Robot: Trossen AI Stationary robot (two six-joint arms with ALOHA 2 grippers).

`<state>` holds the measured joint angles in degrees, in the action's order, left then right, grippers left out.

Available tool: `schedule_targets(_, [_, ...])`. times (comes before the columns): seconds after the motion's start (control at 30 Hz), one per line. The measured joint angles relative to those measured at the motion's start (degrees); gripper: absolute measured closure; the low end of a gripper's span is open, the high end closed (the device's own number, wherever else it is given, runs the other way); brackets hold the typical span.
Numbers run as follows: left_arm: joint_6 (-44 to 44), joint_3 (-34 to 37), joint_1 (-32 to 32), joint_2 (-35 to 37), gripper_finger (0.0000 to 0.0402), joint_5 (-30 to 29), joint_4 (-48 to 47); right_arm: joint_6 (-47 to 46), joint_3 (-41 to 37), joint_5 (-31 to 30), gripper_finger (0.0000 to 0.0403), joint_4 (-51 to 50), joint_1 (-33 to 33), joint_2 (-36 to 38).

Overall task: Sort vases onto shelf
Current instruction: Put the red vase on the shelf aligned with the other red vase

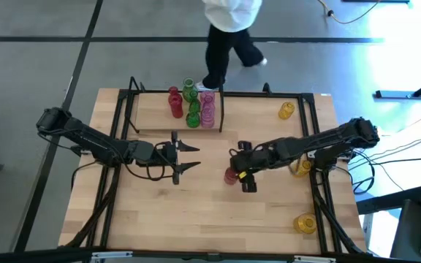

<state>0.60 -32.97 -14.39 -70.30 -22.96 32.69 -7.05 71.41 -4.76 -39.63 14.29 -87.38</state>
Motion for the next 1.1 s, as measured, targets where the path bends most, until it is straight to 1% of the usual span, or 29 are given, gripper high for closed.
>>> schedule_targets(0.1, [0.8, 0.0, 0.0, -1.61, 0.0191, 0.03, 0.44, -0.15, -2.1, -1.0, 0.0187, 0.64, 1.79, 3.29])
schedule_targets(0.23, [0.99, 0.0, 0.34, -4.75, 0.0191, 0.17, 2.59, -2.92, -7.47, -3.51, 0.0187, 3.12, 5.48, 7.35])
schedule_targets(0.4, [3.94, -1.95, 1.85, -9.02, 0.0191, 0.78, 2.78, -7.66, -18.25, -7.87, 0.0187, 10.89, 10.68, 12.64])
schedule_targets(0.57, [4.9, -7.25, 2.54, -16.63, 0.0191, 3.22, 2.37, -13.1, -30.06, -14.68, 0.0187, 21.37, 15.36, 16.94])
schedule_targets(0.7, [4.88, -12.21, 2.56, -22.62, 0.0191, 3.36, 2.41, -15.76, -37.76, -19.23, 0.0187, 29.54, 18.24, 17.55])
schedule_targets(0.87, [5.07, -16.5, 2.54, -27.6, 0.0191, 4.07, 2.48, -17.31, -46.2, -24.07, 0.0187, 42.53, 20.88, 17.41])
schedule_targets(0.97, [6.62, -18.18, 2.56, -30.07, 0.0191, 3.61, 2.65, -17.16, -50.6, -25.43, 0.0187, 51.02, 21.5, 17.41])
schedule_targets(1.1, [6.85, -20.63, 2.54, -33.59, 0.0191, 3.59, 2.57, -16.9, -54.63, -25.8, 0.0187, 57.23, 21.33, 17.39])
